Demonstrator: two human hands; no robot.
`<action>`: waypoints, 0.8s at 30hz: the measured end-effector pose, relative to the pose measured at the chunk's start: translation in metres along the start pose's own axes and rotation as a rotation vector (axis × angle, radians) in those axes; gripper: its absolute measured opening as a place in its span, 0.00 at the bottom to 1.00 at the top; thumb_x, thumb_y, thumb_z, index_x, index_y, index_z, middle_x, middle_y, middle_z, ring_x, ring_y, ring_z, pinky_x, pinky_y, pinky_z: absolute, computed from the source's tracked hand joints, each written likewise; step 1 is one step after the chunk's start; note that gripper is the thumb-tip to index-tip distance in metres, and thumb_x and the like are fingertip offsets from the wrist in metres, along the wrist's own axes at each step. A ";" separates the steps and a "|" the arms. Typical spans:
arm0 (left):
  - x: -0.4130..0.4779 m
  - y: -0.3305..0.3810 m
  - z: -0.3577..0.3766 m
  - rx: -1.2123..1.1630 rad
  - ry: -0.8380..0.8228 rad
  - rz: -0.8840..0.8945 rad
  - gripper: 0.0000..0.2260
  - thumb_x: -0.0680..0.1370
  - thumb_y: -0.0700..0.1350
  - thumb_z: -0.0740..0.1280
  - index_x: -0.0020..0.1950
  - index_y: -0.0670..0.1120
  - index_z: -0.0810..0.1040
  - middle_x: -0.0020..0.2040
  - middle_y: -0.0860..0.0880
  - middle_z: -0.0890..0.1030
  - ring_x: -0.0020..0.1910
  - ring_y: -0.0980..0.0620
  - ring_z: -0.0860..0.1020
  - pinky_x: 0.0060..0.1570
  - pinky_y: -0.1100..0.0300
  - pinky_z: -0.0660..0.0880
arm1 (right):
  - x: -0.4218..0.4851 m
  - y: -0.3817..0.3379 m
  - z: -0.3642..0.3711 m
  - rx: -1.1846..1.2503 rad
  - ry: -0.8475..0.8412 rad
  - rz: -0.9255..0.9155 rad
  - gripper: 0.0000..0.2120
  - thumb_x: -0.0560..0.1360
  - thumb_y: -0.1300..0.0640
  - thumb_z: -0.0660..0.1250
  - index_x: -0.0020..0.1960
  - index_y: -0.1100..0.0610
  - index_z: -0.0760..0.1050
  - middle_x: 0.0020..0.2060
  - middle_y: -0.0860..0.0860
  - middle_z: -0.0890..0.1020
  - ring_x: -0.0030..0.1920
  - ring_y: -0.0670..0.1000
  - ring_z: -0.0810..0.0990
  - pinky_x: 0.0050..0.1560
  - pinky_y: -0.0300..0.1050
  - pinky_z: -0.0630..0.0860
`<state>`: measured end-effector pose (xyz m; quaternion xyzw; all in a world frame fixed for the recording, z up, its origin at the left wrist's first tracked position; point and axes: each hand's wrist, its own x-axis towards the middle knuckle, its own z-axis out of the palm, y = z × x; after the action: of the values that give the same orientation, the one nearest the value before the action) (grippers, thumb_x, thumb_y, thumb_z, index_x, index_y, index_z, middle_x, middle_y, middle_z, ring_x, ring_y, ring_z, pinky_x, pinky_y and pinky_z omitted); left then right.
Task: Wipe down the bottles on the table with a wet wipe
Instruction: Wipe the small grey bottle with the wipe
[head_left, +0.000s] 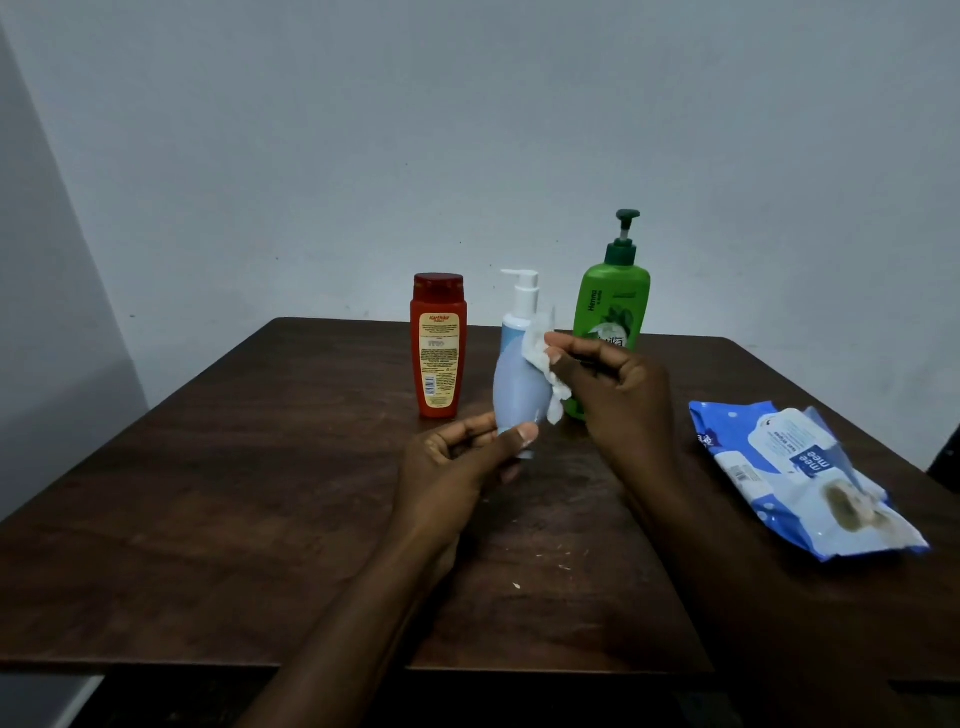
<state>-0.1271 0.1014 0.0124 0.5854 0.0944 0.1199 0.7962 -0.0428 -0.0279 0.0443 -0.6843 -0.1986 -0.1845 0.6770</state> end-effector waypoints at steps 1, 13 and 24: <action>-0.001 0.001 0.002 -0.038 -0.023 -0.020 0.21 0.62 0.47 0.77 0.54 0.46 0.83 0.45 0.51 0.87 0.46 0.54 0.86 0.44 0.61 0.81 | -0.005 0.000 0.002 -0.004 0.013 -0.033 0.09 0.74 0.61 0.73 0.53 0.54 0.84 0.47 0.44 0.86 0.49 0.39 0.84 0.49 0.32 0.78; -0.001 0.004 0.003 -0.268 -0.078 -0.063 0.14 0.67 0.43 0.74 0.51 0.42 0.84 0.50 0.45 0.87 0.46 0.54 0.85 0.45 0.63 0.82 | -0.049 0.016 -0.009 -0.299 -0.137 -0.404 0.11 0.74 0.64 0.72 0.55 0.57 0.83 0.53 0.47 0.80 0.55 0.45 0.81 0.53 0.41 0.81; -0.001 0.009 0.005 -0.367 -0.194 -0.216 0.16 0.69 0.41 0.73 0.56 0.40 0.82 0.52 0.41 0.86 0.50 0.47 0.85 0.49 0.57 0.83 | -0.002 -0.018 -0.005 0.326 -0.111 0.165 0.09 0.77 0.65 0.67 0.51 0.55 0.83 0.45 0.46 0.87 0.45 0.43 0.85 0.42 0.36 0.79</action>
<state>-0.1274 0.0988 0.0231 0.4259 0.0563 -0.0078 0.9030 -0.0544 -0.0327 0.0588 -0.5885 -0.2061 -0.0554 0.7798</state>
